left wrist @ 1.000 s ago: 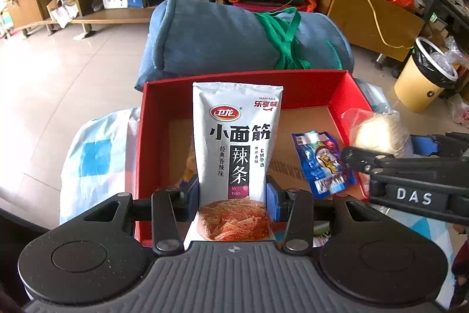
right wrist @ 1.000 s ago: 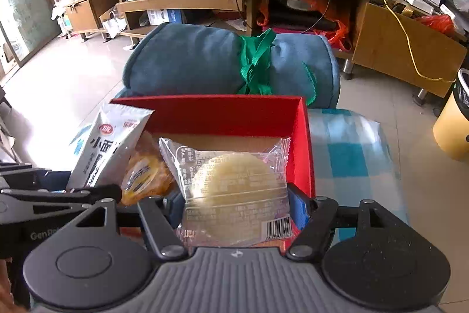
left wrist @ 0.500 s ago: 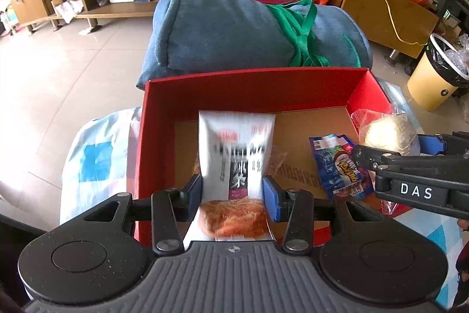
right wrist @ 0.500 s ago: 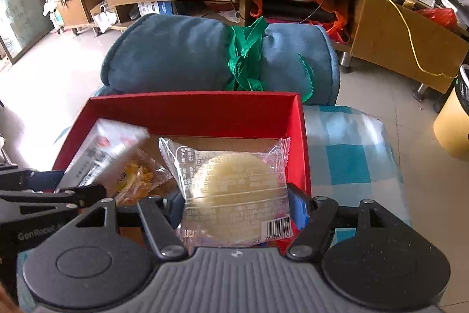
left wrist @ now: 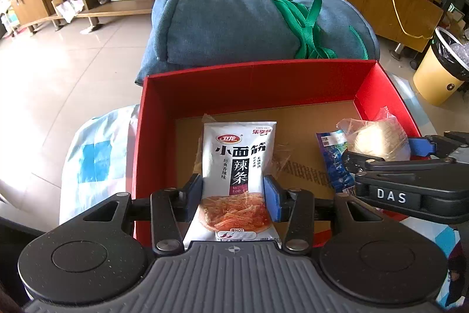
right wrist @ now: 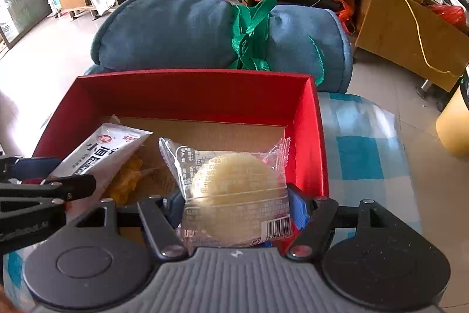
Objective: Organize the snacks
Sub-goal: 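Carry the spicy-strip bag and bun bag over the red box and lower them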
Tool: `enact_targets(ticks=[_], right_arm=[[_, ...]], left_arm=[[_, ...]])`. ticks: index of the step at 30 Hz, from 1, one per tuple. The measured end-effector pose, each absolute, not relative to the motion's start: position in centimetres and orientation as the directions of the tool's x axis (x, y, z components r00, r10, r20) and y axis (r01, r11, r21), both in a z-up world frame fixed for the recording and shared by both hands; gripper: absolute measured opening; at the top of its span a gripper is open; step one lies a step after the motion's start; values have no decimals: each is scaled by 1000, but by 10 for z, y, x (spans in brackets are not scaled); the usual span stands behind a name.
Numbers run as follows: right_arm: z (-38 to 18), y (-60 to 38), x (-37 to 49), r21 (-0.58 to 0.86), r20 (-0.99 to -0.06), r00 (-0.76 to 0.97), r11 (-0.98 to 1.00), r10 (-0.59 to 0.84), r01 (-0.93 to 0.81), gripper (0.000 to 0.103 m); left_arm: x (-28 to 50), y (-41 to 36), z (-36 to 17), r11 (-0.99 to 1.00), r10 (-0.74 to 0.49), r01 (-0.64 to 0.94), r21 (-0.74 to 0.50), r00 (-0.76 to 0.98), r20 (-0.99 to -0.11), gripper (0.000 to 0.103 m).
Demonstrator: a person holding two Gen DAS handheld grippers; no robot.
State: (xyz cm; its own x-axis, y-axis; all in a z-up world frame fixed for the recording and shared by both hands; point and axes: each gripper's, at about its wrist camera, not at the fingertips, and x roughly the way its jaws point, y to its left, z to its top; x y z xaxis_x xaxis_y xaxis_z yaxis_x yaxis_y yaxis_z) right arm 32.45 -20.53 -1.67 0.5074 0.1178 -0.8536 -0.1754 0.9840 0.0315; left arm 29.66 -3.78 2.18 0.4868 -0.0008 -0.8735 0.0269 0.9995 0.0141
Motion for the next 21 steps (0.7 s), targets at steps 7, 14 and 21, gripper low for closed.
enact_targets(ticks=[7,14,21], right_arm=[[-24,-201,328,27,-857,501,983,117,-184,65],[-28,-194,332,11,-853,510,979,114,-202,66],[-30,-185,335,-24,-844,527,974,101,-225,66]], left_arm=[[300,-39,16,1000,-1,23,11,476,-880,54],[301,-41,10,1000,-3,20,7,461,-887,54],[303,-42,7,1000,1,17,9,455,-891,55]])
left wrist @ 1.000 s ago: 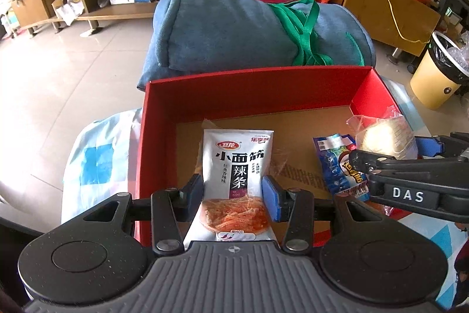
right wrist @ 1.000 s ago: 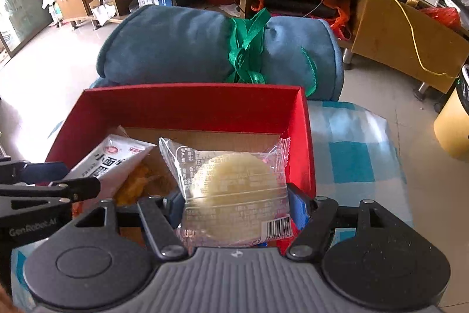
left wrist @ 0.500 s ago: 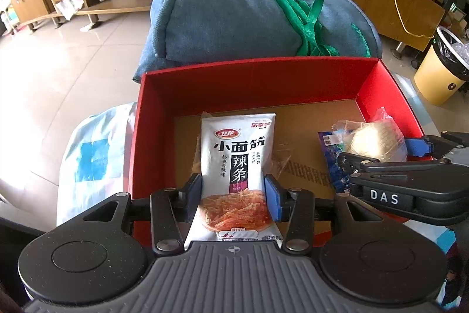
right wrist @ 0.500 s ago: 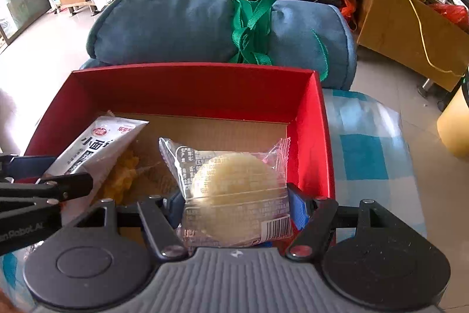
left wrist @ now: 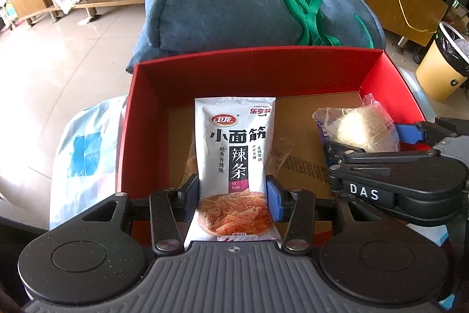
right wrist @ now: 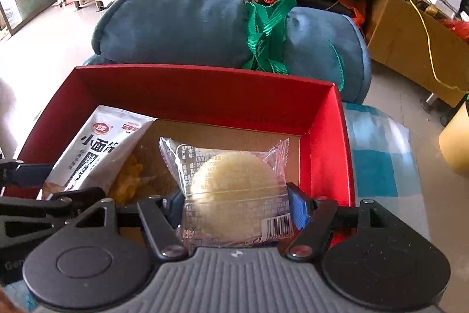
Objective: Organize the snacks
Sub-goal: 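Carry the spicy-strip bag and bun bag over the red box and lower them, then open both tools to release the bags into the box and withdraw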
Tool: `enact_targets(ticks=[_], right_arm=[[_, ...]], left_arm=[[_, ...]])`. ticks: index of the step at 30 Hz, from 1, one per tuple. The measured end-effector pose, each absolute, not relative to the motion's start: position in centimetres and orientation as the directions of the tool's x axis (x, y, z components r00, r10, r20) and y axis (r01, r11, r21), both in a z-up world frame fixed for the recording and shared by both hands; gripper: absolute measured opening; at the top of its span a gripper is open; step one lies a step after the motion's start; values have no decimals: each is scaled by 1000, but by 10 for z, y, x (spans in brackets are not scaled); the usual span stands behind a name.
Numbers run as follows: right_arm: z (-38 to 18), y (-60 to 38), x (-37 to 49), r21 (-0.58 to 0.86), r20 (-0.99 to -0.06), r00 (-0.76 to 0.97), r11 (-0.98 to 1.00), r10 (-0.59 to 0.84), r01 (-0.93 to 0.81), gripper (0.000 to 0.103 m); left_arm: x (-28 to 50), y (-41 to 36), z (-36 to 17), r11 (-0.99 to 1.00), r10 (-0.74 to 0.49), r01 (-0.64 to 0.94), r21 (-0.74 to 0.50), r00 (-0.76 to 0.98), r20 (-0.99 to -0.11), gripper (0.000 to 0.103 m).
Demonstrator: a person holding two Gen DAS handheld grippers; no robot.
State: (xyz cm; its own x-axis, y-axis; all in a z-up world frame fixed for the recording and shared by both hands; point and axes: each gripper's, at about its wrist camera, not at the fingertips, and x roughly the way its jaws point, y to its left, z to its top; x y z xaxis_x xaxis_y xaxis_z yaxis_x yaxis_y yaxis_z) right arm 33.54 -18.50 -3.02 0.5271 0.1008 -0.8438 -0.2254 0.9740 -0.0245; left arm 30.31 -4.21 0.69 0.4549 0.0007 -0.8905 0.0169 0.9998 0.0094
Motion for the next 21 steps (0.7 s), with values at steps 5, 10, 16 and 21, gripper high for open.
enact_targets(ticks=[5,10,16,21], right_arm=[[-31,-181,337,-26,-840,532,971,107,-237,66],[-33,-178,338,-30,-837,536,970,108,-242,67],[-35,-177,340,-40,-836,538,966,107,-256,73],[-36,-181,342,-16,-845,520,968,121,-251,79]], left_arm=[[304,-42,6,1000,3,17,11,452,-892,55],[304,-41,5,1000,14,10,21,453,-891,55],[305,-40,5,1000,21,6,27,452,-892,58],[305,-38,6,1000,21,5,27,453,-891,62]])
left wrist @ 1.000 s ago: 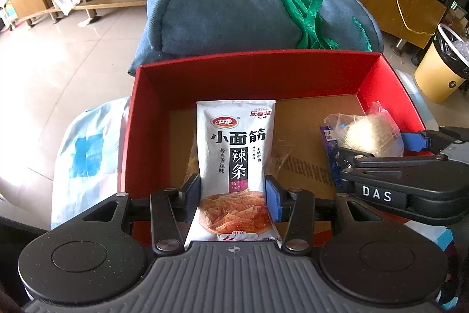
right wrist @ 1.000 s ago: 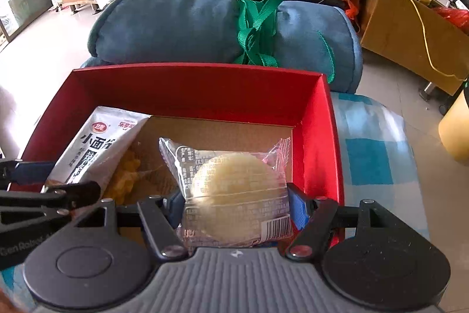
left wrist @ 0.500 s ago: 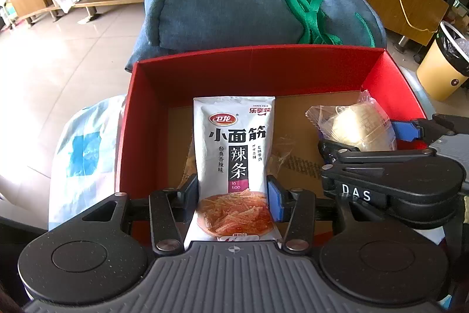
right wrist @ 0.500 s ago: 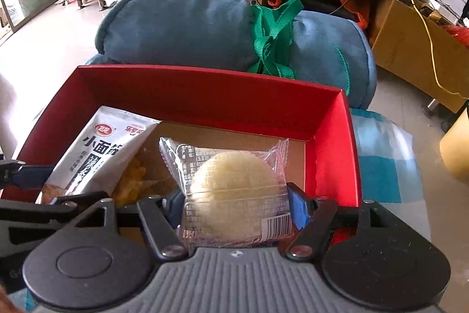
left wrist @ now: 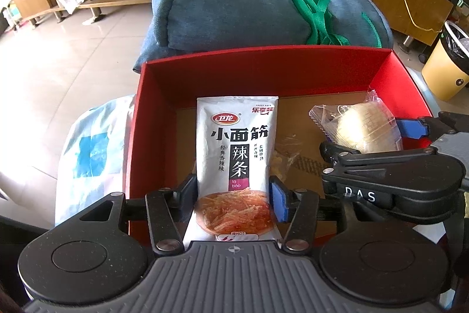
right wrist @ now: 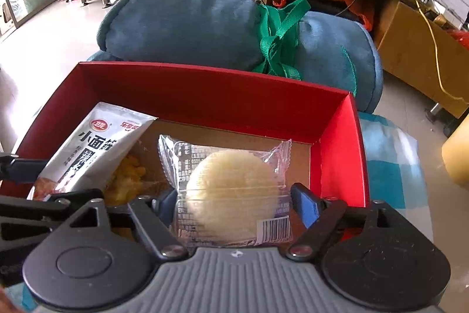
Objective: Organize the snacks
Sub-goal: 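Open both tools to release the bags into the box and withdraw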
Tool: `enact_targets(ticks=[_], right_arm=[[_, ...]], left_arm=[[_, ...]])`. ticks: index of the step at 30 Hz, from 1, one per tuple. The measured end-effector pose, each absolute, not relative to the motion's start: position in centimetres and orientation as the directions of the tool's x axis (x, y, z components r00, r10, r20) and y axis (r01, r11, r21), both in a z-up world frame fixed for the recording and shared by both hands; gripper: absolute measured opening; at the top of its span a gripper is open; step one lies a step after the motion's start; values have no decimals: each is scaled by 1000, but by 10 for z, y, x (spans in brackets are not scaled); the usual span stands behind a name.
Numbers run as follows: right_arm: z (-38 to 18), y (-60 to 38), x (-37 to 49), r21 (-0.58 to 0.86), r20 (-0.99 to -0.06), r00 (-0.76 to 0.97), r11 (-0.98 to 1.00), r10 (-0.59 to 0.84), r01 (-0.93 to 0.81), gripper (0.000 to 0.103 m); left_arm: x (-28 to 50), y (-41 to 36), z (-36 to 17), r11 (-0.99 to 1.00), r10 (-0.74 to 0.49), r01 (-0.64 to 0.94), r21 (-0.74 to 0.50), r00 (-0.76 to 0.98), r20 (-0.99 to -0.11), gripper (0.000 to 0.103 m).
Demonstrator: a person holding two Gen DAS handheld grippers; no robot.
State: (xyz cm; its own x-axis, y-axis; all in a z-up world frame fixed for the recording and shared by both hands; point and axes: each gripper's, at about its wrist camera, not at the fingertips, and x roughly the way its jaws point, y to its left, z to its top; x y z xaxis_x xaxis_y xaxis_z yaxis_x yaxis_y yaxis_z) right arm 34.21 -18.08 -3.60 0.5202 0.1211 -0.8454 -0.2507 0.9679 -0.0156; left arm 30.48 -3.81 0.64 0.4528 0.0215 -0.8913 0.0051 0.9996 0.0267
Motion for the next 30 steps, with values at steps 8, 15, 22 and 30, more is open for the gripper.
enact_targets(ticks=[8,15,22,30], right_arm=[[-31,-183,340,-5,-840,527,969,129,-246,83],[-19,-186,337,6,-825,546,970,143,-245,85],[-8,-193,336,22,-814,562,974,148,-224,87],[2,-199,324,21,-807,575,978,138,-206,87]], left_arm=[[302,-33,15,999,31,-10,30,477,-878,76],[300,-30,21,1000,19,-14,15,495,-869,78],[298,-26,27,1000,10,-21,-1,504,-863,79],[291,-16,33,999,3,-29,-14,514,-858,80]])
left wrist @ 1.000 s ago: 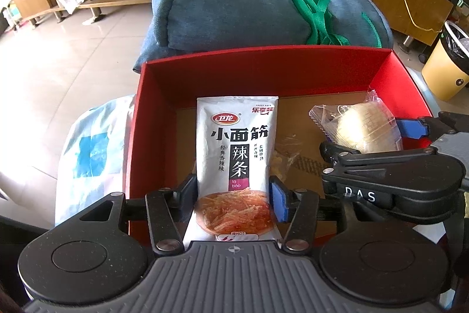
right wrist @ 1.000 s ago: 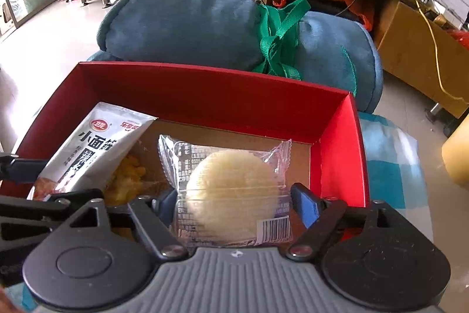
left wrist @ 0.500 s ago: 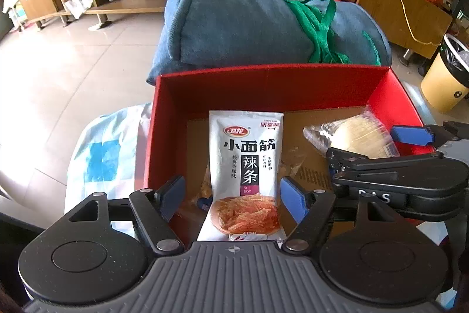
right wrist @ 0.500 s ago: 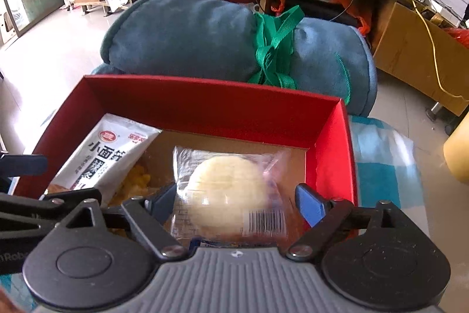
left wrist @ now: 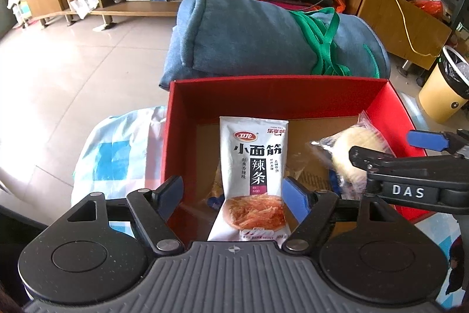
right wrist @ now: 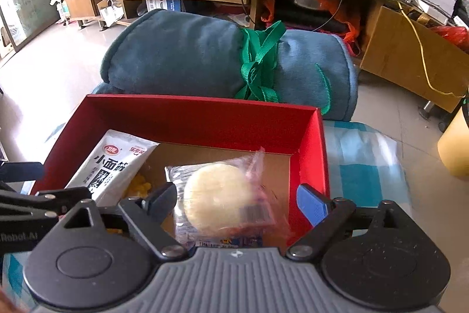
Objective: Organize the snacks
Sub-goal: 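Open both tools to release the bags into the box and withdraw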
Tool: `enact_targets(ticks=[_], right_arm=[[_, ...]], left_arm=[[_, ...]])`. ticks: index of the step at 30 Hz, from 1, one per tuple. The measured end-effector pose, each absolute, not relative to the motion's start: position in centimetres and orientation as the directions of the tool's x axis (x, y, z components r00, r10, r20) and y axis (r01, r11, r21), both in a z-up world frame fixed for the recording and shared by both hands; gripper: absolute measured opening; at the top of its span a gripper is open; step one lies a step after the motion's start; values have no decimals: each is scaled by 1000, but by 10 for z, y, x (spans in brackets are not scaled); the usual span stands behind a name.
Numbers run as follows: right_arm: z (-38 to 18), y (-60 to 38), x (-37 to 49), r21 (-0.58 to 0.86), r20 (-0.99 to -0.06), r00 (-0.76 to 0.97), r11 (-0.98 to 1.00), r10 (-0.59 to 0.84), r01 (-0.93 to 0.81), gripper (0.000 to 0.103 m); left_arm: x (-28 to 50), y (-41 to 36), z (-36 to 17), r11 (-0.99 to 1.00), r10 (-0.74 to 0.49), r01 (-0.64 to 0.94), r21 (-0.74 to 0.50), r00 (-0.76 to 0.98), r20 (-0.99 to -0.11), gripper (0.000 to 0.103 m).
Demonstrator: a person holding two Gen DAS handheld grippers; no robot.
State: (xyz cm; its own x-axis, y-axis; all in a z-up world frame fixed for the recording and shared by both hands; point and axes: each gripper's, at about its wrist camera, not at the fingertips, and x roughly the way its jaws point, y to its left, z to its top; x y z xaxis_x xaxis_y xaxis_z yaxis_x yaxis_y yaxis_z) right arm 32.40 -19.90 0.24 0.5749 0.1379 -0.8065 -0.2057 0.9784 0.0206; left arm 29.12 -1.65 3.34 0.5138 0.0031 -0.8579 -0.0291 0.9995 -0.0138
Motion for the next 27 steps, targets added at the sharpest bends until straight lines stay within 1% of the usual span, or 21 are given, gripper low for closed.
enact_targets(ticks=[5,11,23,27], right_arm=[[8,-199,312,26,-804,575,976,149,-217,87],[14,-193,293,15,-805,570,967,163,-255,87],[20,-185,249,47,-818,537,954,208,-297,87],[17,-184,231,76,-833,505,951,226,-301,87]], left_arm=[[279,-12,39,1000,2,-16,-7,521,-854,82],[261,3,37,1000,5,0,5,506,-862,83],[218,18,28,995,-67,99,-23,465,-883,85],[215,15,15,985,-111,166,-43,422,-900,85]])
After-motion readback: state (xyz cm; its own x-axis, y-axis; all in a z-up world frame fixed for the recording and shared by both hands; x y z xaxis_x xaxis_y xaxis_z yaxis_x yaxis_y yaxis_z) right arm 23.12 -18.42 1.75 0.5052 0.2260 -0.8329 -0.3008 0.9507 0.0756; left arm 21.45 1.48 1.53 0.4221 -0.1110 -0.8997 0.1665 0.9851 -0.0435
